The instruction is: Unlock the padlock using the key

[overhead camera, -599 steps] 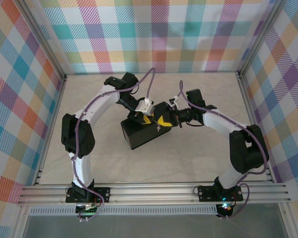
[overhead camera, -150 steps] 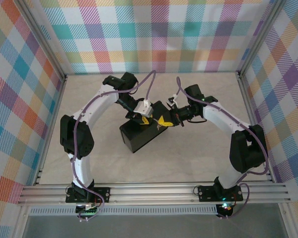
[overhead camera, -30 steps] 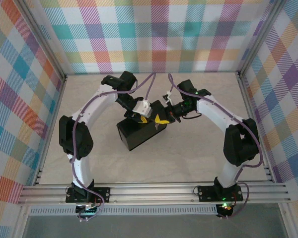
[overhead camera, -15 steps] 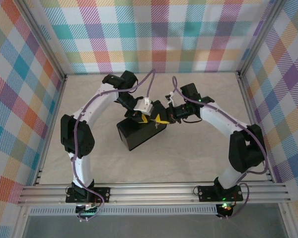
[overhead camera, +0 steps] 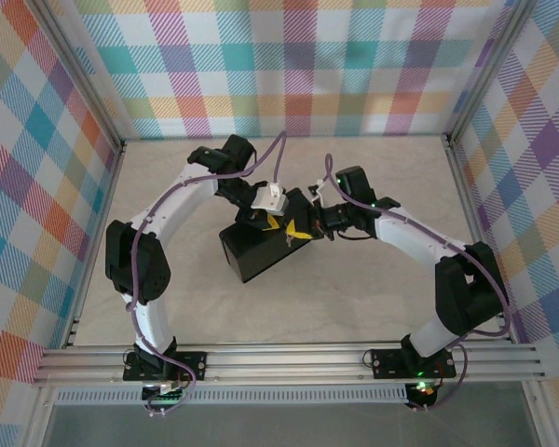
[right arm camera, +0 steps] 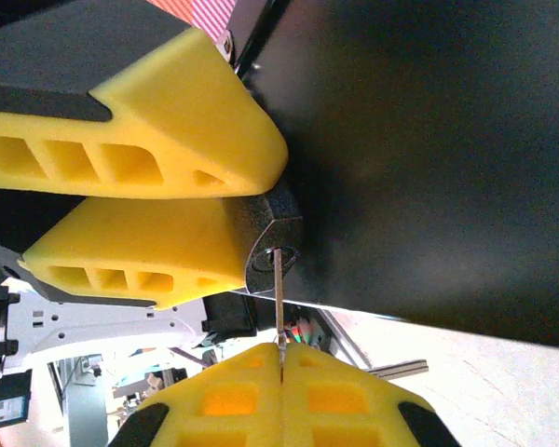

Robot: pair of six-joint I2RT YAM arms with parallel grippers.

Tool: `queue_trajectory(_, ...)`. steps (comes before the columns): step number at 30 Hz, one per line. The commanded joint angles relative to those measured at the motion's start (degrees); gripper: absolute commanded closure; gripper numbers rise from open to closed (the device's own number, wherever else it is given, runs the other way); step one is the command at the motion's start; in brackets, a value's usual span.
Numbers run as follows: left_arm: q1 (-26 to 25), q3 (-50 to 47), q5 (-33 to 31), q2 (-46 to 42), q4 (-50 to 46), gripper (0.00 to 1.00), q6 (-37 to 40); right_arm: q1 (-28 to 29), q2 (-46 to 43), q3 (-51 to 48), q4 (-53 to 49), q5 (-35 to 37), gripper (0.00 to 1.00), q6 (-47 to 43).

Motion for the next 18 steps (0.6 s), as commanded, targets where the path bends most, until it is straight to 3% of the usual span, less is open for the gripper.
queue_trajectory(1,-2.0,0.0,4.0,2.1,-4.6,0.77,3.7,-0.8,1.1,6.1,-3.7,-2.3,1.00,-7.7)
queue_trajectory(9,-0.1,3.0,3.4,4.1,-8.4,0.76,7.7,-3.9,2.3,8.3,-16.2,-10.3,1.00,-21.8)
queue_trajectory(18,0.1,7.0,2.5,6.1,-13.0,0.75,11.5,-4.0,5.0,10.0,-23.0,-12.5,1.00,-30.0)
